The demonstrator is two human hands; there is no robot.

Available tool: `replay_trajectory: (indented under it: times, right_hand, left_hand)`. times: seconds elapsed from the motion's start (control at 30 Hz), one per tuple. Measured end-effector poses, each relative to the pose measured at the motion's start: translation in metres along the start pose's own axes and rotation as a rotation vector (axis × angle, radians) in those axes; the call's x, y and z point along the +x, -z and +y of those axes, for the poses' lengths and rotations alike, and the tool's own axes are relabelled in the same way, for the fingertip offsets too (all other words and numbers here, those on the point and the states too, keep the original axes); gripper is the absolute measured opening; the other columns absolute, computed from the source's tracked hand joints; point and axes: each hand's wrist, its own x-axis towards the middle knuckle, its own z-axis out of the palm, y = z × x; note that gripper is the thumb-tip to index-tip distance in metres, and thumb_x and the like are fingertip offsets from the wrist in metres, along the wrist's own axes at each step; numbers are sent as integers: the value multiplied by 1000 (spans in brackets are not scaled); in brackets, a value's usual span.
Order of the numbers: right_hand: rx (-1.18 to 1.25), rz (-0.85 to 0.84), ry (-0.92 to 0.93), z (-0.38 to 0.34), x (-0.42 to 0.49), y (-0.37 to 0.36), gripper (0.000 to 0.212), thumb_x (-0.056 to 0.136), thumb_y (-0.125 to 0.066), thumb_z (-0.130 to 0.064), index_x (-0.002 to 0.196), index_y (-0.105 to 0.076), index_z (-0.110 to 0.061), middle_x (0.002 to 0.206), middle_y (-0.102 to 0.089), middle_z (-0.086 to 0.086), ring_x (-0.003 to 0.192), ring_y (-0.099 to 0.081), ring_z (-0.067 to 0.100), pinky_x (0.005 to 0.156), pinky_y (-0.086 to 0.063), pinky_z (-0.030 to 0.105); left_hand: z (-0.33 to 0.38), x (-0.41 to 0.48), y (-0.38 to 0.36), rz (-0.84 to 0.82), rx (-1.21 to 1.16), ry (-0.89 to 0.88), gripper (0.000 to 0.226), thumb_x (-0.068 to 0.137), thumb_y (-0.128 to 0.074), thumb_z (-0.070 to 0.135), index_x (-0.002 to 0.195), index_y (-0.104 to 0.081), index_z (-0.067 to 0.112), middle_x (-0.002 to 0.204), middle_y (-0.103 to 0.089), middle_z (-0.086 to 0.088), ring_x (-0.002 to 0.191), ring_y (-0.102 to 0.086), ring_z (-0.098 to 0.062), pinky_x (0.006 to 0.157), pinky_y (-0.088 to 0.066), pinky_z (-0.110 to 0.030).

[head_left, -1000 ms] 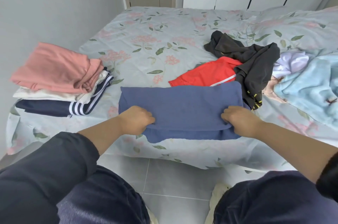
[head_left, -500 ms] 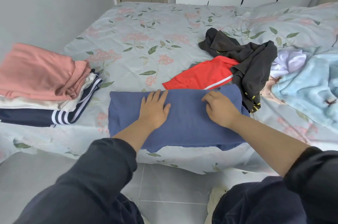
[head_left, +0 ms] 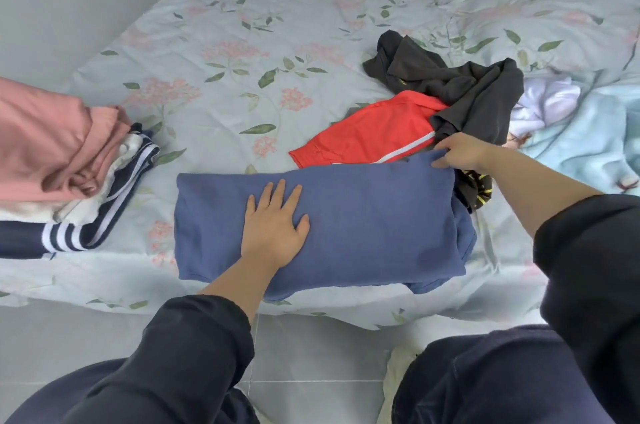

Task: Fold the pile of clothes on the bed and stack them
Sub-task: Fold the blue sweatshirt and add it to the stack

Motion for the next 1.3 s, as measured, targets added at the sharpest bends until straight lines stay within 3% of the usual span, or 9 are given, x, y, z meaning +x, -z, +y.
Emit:
replay_trajectory:
  times: [0.13,0.23,0.4,0.57,0.7,0.8,0.9,1.2,1.3]
  right_hand:
    - [686,112,-170,16,6,-2,19,92,-55,0,111,-58,1,105,-56,13,85,-56,22,73,-47,31]
    - [748,212,-326,22,4,-20,33,91,-64,-22,115,-53,-2,103,-56,14,89,-57,26,72,-51,38]
    - [343,217,-324,20,-12,-33,50,80,-66,-54,87,-55,-5,73,-55,11,66,-55,29,58,-44,32]
    - [-180,461,-234,16,-34,-45,26,92,-54,-21,108,-51,0,110,-61,23,99,-58,38,71,-39,35]
    - [-461,736,70,-26,-50,-72,44,93,-48,-20,132,-40,-2,125,-51,20,114,-48,39,91,-38,47]
    - [-318,498,394,-68,-63,-125,55,98,-39,-32,148,-28,-10,152,-30,15,140,-25,33,113,-18,48]
    - [-475,208,338,-65,-66,-174,57,100,-20,-47,152,-10,-25,160,-6,0,147,-1,20,117,4,46]
    - [-522,218,249,-61,-57,-181,57,99,-13,-47,152,-6,-28,161,-4,-2,147,-1,16,116,5,46]
    - [-535,212,237,-64,-58,-179,57,99,-12,-46,152,-5,-28,161,-3,-2,147,-1,16,117,4,47]
  left_hand:
    - [0,-1,-1,18,-2,0,61,96,-23,52,152,-13,31,161,-10,-1,147,-6,-21,118,-5,-46]
    - [0,-1,2,15,-12,1,61,96,-23,51,152,-14,30,161,-11,-1,147,-6,-21,118,-5,-45]
    - [1,-2,4,18,-20,3,60,97,-24,50,152,-15,30,160,-11,-1,147,-7,-21,119,-5,-45]
    - [2,-2,5,14,-16,4,60,97,-24,49,152,-15,29,160,-11,-1,147,-7,-21,119,-5,-45]
    - [3,-2,5,0,-3,12,60,97,-23,49,153,-13,29,161,-10,-1,147,-6,-21,118,-4,-45]
    - [3,-2,6,-6,3,20,60,97,-23,49,153,-12,29,161,-9,0,147,-5,-21,118,-3,-45]
    - [2,-1,8,-48,-6,-3,58,99,-20,47,153,-10,30,161,-7,0,147,-3,-21,118,0,-45]
    - [-99,-18,30,-156,11,425,64,96,-11,56,153,5,30,161,8,3,147,9,-23,117,2,-50]
    - [-114,-33,39,-86,-40,566,77,95,-20,60,153,4,15,161,-1,-6,148,0,-24,119,-6,-44]
